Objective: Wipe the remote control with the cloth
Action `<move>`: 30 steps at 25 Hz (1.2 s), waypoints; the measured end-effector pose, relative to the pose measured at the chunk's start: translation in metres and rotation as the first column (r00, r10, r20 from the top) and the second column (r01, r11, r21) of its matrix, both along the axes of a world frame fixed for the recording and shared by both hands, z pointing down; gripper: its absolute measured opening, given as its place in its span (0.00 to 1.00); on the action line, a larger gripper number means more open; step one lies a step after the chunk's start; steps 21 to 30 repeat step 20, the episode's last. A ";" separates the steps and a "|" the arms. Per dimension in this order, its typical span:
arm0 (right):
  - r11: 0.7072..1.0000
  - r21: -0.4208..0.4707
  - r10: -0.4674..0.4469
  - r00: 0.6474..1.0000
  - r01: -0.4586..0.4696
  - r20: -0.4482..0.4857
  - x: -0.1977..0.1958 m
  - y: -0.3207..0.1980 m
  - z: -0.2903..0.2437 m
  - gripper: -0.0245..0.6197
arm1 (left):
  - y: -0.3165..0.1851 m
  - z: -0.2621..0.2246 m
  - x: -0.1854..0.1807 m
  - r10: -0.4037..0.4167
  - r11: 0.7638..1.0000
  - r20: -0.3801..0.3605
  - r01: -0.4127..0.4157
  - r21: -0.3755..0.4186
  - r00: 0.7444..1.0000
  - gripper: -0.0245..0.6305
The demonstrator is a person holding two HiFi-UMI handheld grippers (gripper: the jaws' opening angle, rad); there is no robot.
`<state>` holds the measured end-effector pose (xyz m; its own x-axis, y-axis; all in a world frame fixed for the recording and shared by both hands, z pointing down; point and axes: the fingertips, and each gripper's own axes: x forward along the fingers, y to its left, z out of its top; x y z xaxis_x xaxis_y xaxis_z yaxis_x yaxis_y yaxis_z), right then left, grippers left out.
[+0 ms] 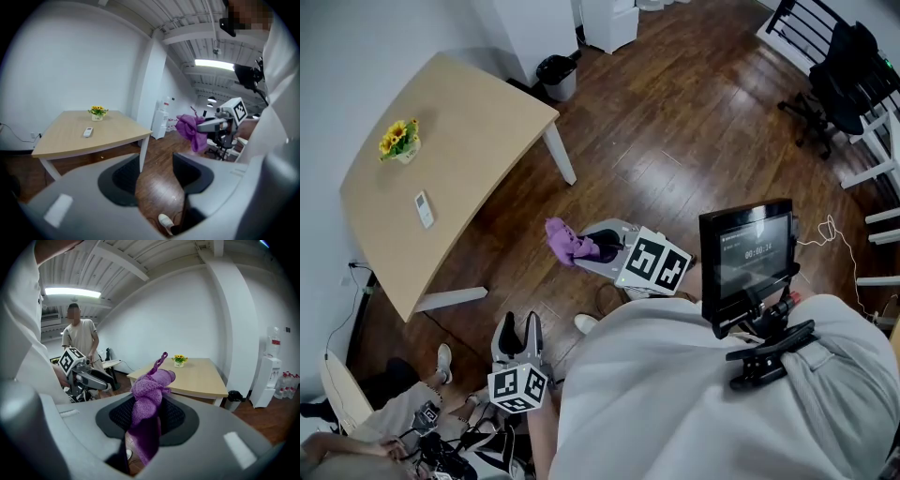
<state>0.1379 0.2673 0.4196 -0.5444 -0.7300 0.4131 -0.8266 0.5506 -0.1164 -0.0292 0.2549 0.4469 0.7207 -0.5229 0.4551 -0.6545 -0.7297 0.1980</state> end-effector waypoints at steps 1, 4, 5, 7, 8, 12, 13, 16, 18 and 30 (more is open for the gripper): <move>1.000 0.000 -0.003 1.000 0.003 0.005 -0.002 0.000 -0.003 0.23 | 0.001 0.000 0.000 -0.001 1.000 0.005 0.001 0.003 1.000 0.41; 1.000 -0.001 -0.012 1.000 0.012 0.008 -0.005 -0.001 -0.006 0.23 | 0.001 0.001 -0.001 -0.002 1.000 0.016 0.002 0.008 1.000 0.41; 1.000 -0.001 -0.014 1.000 0.014 0.007 -0.006 -0.002 -0.006 0.23 | 0.001 0.001 -0.002 -0.003 1.000 0.015 0.003 0.007 1.000 0.41; 1.000 0.000 -0.020 1.000 0.020 0.005 -0.008 -0.004 -0.005 0.23 | 0.001 0.001 -0.004 -0.010 1.000 0.012 0.010 0.011 1.000 0.41; 1.000 0.001 -0.023 1.000 0.023 0.003 -0.009 -0.003 -0.005 0.23 | 0.001 0.001 -0.006 -0.016 1.000 0.011 0.016 0.018 1.000 0.41; 0.999 0.007 -0.031 1.000 0.031 -0.001 -0.011 -0.003 -0.007 0.23 | 0.001 -0.005 -0.010 -0.030 0.998 0.015 0.029 0.055 0.999 0.41; 0.999 0.007 -0.032 0.999 0.032 -0.001 -0.011 -0.003 -0.008 0.23 | 0.001 -0.006 -0.010 -0.027 0.998 0.015 0.026 0.057 1.000 0.41; 0.999 0.007 -0.035 0.999 0.035 0.001 -0.012 -0.003 -0.008 0.23 | 0.002 -0.007 -0.009 -0.022 0.997 0.014 0.021 0.068 1.000 0.41; 0.999 0.007 -0.037 0.999 0.037 0.000 -0.013 -0.004 -0.007 0.23 | 0.000 -0.008 -0.009 -0.025 0.997 0.011 0.024 0.076 1.000 0.41; 0.999 0.007 -0.038 0.999 0.038 0.000 -0.014 -0.005 -0.006 0.23 | -0.002 -0.009 -0.010 -0.027 0.996 0.008 0.027 0.083 1.000 0.41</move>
